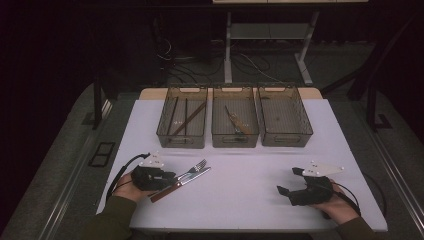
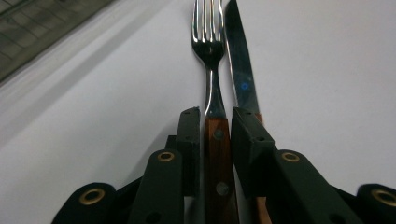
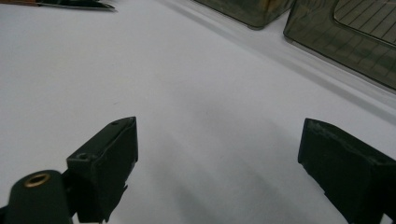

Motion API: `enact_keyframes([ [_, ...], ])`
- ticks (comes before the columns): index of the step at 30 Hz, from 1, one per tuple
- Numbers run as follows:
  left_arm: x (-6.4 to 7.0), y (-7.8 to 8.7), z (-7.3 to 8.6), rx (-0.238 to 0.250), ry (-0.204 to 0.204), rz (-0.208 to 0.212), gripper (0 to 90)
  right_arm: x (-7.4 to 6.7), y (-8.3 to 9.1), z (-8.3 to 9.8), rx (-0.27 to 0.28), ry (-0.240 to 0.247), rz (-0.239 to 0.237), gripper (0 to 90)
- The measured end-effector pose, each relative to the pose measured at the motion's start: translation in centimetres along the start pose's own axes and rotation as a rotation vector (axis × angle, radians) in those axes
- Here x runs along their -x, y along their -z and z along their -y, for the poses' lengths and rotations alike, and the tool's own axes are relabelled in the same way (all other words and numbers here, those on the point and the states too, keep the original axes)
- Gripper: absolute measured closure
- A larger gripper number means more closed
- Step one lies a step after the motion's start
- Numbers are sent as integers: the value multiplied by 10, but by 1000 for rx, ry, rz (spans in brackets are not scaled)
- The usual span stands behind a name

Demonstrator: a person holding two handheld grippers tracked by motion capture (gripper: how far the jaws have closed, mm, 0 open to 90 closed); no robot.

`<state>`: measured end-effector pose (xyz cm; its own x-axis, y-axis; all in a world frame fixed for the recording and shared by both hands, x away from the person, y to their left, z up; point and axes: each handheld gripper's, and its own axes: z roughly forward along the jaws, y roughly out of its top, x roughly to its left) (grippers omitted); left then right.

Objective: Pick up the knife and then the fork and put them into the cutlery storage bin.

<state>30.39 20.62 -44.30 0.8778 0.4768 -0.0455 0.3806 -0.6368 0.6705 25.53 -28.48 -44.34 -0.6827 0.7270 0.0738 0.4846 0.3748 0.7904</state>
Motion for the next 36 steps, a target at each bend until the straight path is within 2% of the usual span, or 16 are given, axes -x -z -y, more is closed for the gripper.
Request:
enact_keyframes([
  [8, 5, -1, -1, -14, -18, -27, 749, -1, 0, 0, -6, 9, 3, 122],
  [19, 1, -1, -1, -4, 42, -8, 773, -1, 0, 0, -7, 15, 6, 122],
  [24, 1, 0, -3, -16, 34, -20, 774, -1, 0, 0, -7, 18, 6, 122],
  [29, 1, 3, -5, -2, 58, -36, 775, -1, 0, 0, -7, 18, 6, 122],
  [36, 1, 5, -14, 2, 60, -35, 774, -1, -1, 0, -6, 19, 5, 122],
])
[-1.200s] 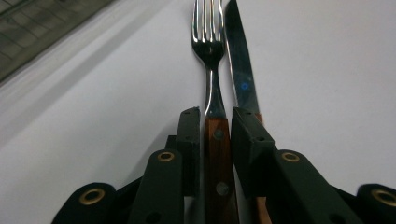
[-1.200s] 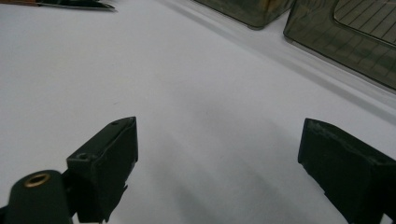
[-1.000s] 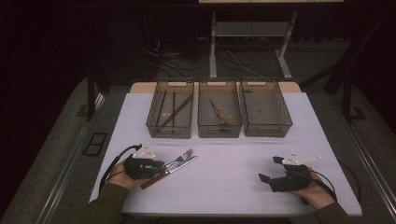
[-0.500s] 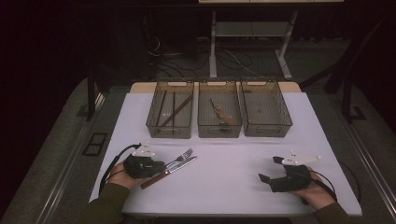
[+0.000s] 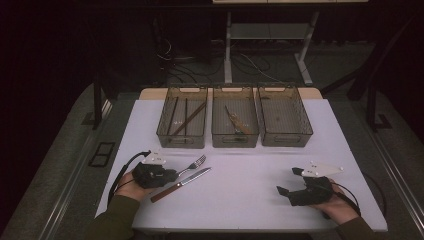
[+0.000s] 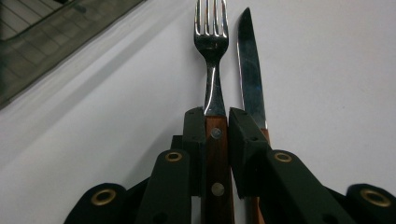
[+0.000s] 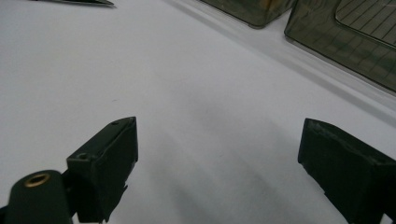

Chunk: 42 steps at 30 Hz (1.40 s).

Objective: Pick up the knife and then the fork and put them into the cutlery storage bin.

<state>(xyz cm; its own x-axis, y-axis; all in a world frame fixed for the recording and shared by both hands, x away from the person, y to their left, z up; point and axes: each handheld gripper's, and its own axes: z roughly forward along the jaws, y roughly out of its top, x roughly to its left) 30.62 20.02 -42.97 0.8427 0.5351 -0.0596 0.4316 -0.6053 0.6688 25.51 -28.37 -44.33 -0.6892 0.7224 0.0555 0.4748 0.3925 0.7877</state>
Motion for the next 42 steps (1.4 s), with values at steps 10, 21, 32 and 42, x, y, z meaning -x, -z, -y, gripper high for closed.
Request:
enact_keyframes([
  [10, 8, 0, -11, 32, -2, 9, 774, 0, 0, -1, 2, 2, -5, 122],
  [21, 33, -8, -34, 88, -40, 54, 774, -6, -4, -17, -11, -34, -63, 142],
  [32, 59, -29, -66, 132, -79, 85, 774, -16, -21, -50, 8, -39, -166, 173],
  [42, 71, -52, -90, 145, -92, 62, 774, -7, -32, -77, 90, -64, -161, 223],
])
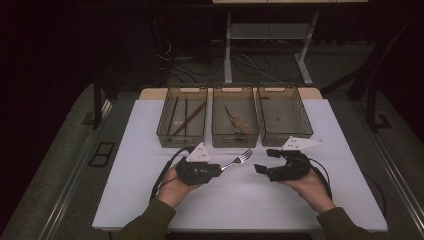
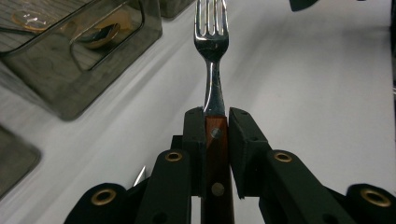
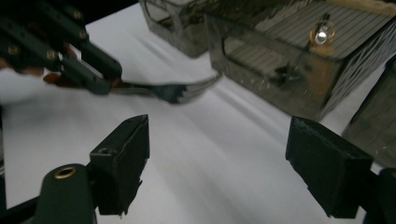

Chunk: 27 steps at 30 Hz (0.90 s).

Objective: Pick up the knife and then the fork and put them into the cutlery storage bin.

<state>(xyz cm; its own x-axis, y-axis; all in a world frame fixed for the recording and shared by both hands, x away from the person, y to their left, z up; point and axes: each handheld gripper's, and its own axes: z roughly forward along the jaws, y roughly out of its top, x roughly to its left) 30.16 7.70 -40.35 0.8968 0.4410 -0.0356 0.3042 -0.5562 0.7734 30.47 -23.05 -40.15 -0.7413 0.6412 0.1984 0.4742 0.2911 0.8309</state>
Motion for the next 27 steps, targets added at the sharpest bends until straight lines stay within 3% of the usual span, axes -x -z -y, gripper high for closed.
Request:
enact_keyframes([
  [9, 8, -14, -10, 31, -9, -19, 774, 10, -12, -13, 38, -64, -3, 320],
  [13, 9, -13, -12, 38, -26, -26, 773, 16, -18, -13, 30, -106, 2, 423],
  [19, 9, -13, -12, 41, -21, -24, 773, 19, -25, -13, 25, -140, -42, 629],
  [24, 9, -15, -10, 40, -4, -23, 773, 17, -27, -17, 60, -154, -50, 764],
  [27, 8, -16, -9, 23, -9, -28, 773, 17, -27, -20, 84, -154, -66, 797],
])
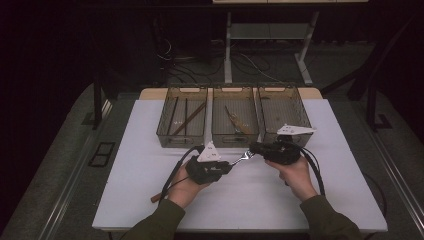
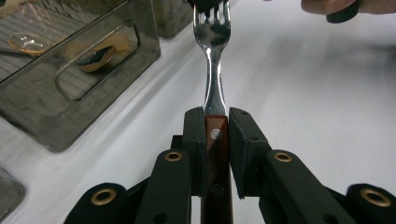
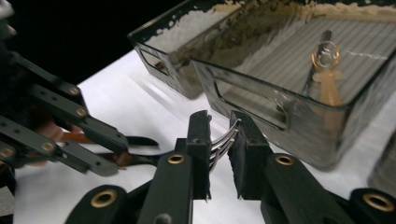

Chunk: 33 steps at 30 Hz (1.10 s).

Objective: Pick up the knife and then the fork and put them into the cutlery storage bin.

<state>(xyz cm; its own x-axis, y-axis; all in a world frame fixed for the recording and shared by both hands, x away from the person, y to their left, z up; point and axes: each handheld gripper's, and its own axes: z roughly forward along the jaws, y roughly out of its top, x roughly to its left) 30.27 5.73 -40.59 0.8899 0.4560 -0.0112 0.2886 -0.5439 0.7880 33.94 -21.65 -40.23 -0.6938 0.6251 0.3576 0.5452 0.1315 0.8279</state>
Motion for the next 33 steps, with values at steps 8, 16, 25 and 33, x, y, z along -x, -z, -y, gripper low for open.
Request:
enact_keyframes([
  [8, -2, 0, 2, 40, 35, 30, 756, -2, -2, -9, 35, -51, -48, 860],
  [16, -4, 4, 5, 61, 40, 54, 667, -1, 1, -20, 48, -53, -42, 868],
  [25, -13, 22, 18, 99, 53, 59, 508, 15, 27, -41, 82, -46, 55, 868],
  [33, -20, 33, 37, 70, 57, 64, 392, 38, 65, -70, 120, -27, 164, 868],
])
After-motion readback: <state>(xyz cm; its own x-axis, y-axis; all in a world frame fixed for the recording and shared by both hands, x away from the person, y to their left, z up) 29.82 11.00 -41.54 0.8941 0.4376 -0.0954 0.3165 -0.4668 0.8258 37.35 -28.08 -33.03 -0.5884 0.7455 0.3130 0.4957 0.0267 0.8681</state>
